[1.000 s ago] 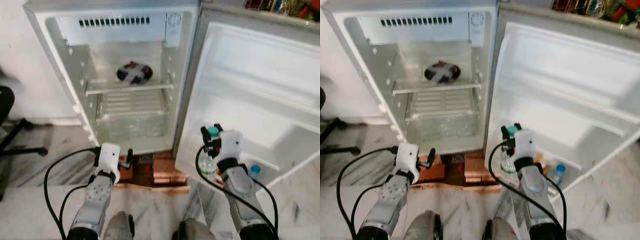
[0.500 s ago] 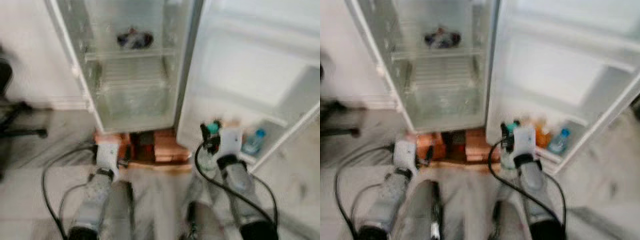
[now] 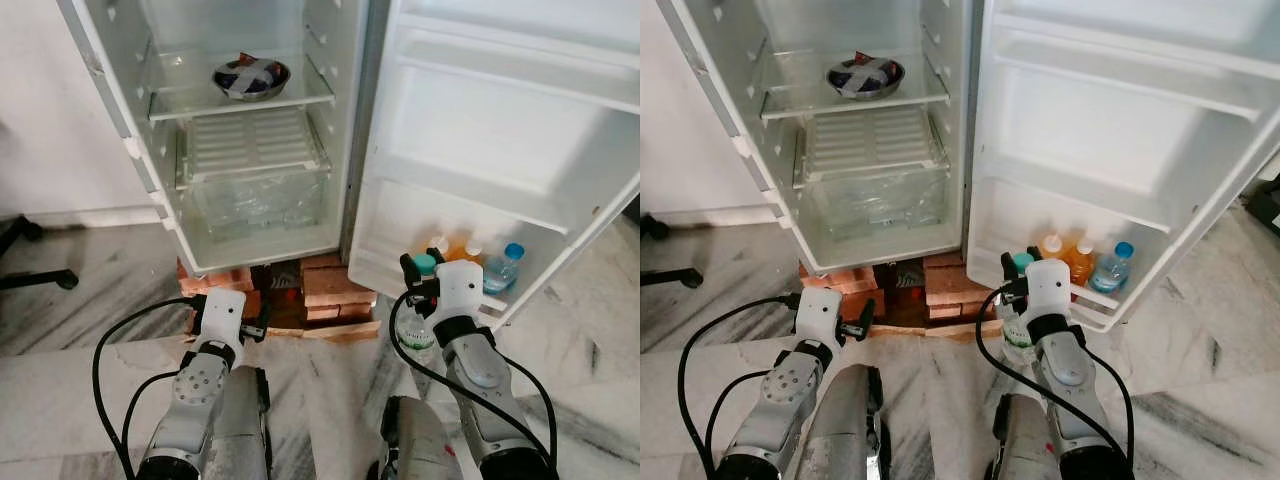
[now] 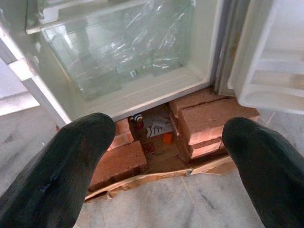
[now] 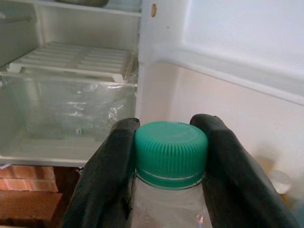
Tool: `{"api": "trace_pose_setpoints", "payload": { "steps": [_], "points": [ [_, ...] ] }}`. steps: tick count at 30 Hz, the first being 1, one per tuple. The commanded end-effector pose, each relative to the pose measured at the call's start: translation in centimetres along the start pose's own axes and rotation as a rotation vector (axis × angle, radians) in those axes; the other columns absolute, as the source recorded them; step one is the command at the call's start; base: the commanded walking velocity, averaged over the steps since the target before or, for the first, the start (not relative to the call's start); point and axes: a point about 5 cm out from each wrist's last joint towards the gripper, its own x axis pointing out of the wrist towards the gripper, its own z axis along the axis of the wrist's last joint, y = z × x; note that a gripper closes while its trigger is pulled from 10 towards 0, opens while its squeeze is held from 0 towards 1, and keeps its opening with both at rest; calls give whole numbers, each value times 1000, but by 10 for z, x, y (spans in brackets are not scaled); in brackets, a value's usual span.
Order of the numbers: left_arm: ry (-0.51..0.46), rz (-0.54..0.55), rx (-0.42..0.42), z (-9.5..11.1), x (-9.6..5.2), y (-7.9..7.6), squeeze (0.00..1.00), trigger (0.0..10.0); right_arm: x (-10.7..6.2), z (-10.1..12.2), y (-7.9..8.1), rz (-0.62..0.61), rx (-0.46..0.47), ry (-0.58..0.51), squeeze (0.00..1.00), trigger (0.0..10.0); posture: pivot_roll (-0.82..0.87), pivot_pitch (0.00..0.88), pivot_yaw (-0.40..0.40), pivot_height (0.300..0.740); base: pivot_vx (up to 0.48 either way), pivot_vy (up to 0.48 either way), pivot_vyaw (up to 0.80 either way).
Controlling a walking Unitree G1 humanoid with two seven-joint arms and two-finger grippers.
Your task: Restocking fridge
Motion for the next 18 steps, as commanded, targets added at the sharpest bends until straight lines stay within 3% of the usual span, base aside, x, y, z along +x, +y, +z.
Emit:
{"api": "trace_pose_setpoints", "payload": {
  "steps": [1,18],
  "points": [
    [-4,-3,6,2,0,0,0,10000,4,8,-1,-9,-2,-38,0,10000,88,90,-17,619,345,0,0],
    [10,-5,9,2,0,-1,0,10000,3,8,4,33,11,-36,0,10000,85,91,-17,619,325,0,0]
  ]
}}
